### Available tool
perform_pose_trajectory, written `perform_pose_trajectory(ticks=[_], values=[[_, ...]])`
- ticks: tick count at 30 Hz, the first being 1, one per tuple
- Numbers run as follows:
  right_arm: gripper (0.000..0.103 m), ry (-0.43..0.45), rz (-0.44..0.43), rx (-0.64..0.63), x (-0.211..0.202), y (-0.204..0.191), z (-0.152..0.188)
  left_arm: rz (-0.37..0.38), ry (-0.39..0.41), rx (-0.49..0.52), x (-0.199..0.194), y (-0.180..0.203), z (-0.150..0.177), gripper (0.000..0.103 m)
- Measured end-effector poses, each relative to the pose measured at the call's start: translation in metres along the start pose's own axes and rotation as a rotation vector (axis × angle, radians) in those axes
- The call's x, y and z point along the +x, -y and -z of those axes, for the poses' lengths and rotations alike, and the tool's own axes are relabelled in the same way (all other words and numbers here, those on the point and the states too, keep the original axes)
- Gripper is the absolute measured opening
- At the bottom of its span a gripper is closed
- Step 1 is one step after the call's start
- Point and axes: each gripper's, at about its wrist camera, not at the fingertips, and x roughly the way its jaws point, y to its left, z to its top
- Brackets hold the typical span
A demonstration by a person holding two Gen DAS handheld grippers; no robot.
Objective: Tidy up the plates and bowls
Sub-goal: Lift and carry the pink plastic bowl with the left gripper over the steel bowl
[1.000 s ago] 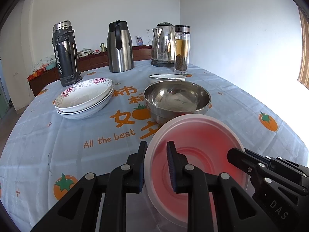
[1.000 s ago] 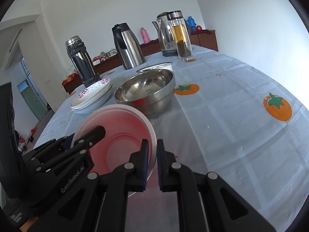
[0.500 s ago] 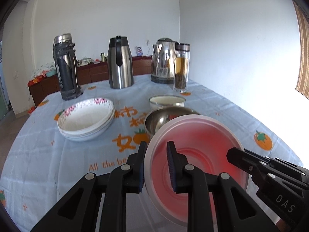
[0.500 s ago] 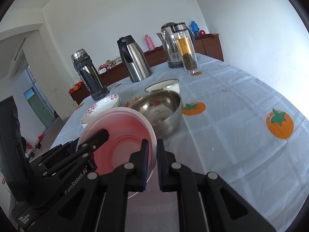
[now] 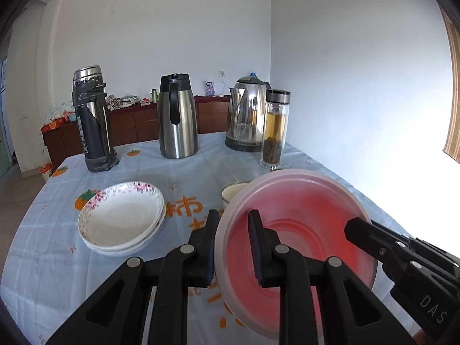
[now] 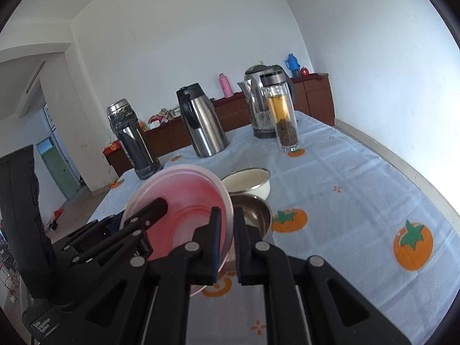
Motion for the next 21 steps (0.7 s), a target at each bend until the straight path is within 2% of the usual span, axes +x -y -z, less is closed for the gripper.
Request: perform_pose_trajectory(ticks=[7,21], values=[[0.008,-0.034,-0.008,0.048,0.030,0.015,-0.008,0.005,-0.042,-0.019,0.034,-0.003,-0.011,0.023],[0.008,-0.078,0.014,0.096,0.056,0.039,0.001,0.003,-0.126,-0.024,0.072,0.003,0.006,0.024]])
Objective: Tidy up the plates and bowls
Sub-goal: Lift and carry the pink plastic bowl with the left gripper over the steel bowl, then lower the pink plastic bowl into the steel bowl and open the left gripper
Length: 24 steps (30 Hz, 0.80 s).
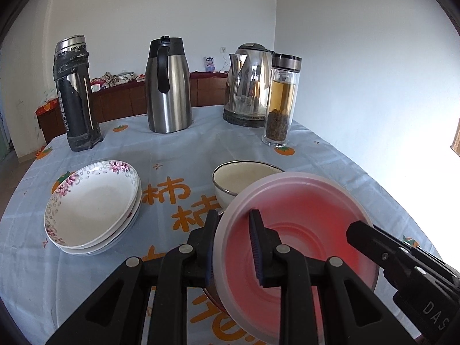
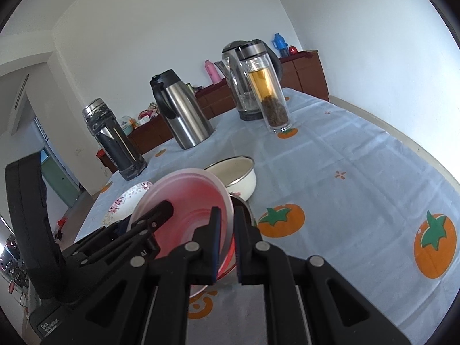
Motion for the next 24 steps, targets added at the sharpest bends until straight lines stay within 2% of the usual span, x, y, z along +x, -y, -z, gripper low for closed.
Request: perform_pose_trajectory(ticks=[24], values=[[0.010,-0.026,0.051,-0.057,0.016,-0.005,0.009,-0.040,-0.052,0.002,0.024,-0.004,0.009,0.028]])
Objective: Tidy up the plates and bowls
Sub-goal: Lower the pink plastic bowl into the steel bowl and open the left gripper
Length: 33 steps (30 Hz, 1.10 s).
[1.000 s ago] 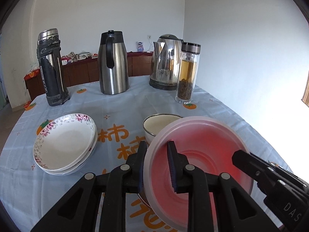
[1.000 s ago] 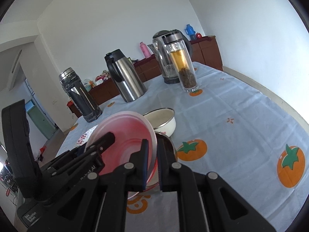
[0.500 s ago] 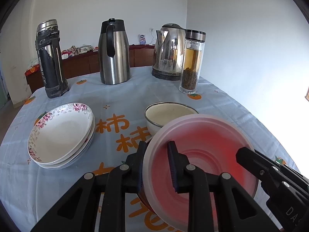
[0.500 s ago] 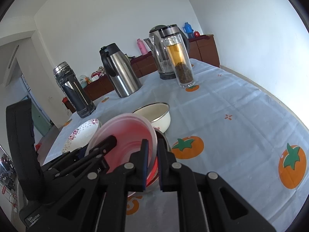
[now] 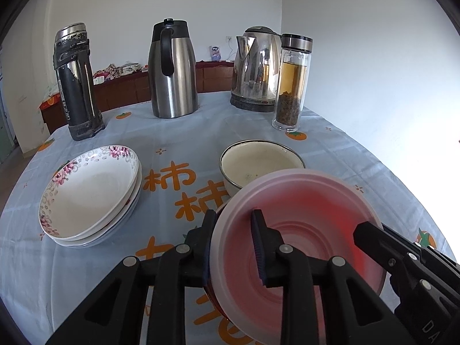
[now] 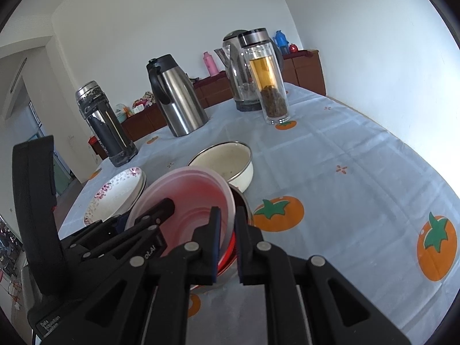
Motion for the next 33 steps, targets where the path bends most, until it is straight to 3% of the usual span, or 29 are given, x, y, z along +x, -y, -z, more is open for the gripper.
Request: perform_pose_trajectory(ticks=[9,12,13,14,16,20,26,33], values=[[0.011,0.012,0.005,0.003,0.001,-0.001,0.002,-0.012,0.005,0.010,0.000,0.001,0.002,0.028],[0.020,0.038,0.020,0.000,-0.003,-0.001,0.002,-0.024,0.017,0.014,-0.001,0.001,0.002,0.028],[0.027,0.051,0.022,0.002,-0.006,0.000,0.002,-0.035,0.022,0.016,-0.001,0.002,0.002,0.032],[0.031,0.061,0.024,0.004,-0.008,0.000,0.001,-0.066,0.030,0.023,-0.002,0.002,0.002,0.046],[0.040,0.089,0.033,0.007,-0.012,0.001,0.001,-0.091,0.044,0.019,-0.003,0.000,0.003,0.062],[0.040,0.136,0.071,0.001,-0.018,0.004,-0.001,-0.075,0.070,-0.025,-0.010,-0.009,0.000,0.063],[0.043,0.165,0.107,0.000,-0.016,0.009,-0.002,-0.121,0.148,-0.021,-0.022,-0.012,0.002,0.072],[0.061,0.240,0.173,0.011,-0.021,0.017,-0.002,-0.185,0.190,0.004,-0.033,-0.017,0.014,0.073]])
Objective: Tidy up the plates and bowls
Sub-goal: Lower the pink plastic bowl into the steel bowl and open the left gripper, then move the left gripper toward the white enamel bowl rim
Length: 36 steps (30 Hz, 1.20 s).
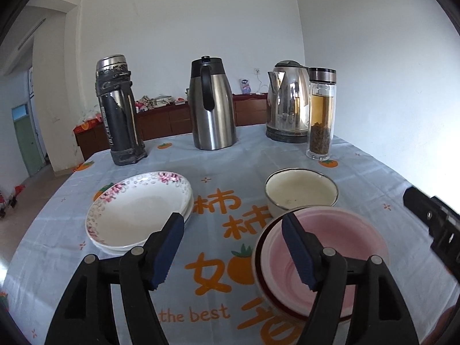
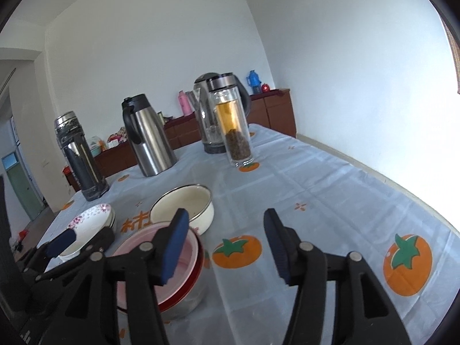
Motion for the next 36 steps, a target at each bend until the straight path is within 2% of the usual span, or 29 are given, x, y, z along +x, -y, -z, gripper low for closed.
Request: perform_pose_trajectory(ticks=[8,16,27,36], values=[[0.063,0.072,0.041,-0.020,-0.004,0.001,0.001,-0.047,0.026,-0.039,-0.016,-0.019,0.010,0.073],[0.085,0.202,0.107,-0.077,-0.021,-0.006,0.004,-0.082,0.034,-0.020,-0.019,-0.022,0.018,0.073],[0.086,0.223,0.121,-0.110,-0.024,-0.009,0.008,-0.126,0.069,-0.001,-0.024,-0.023,0.024,0.073],[0.088,0.247,0.152,-0.103,-0.033,-0.008,0.010,-0.116,0.093,-0.001,-0.030,-0.026,0.027,0.073]])
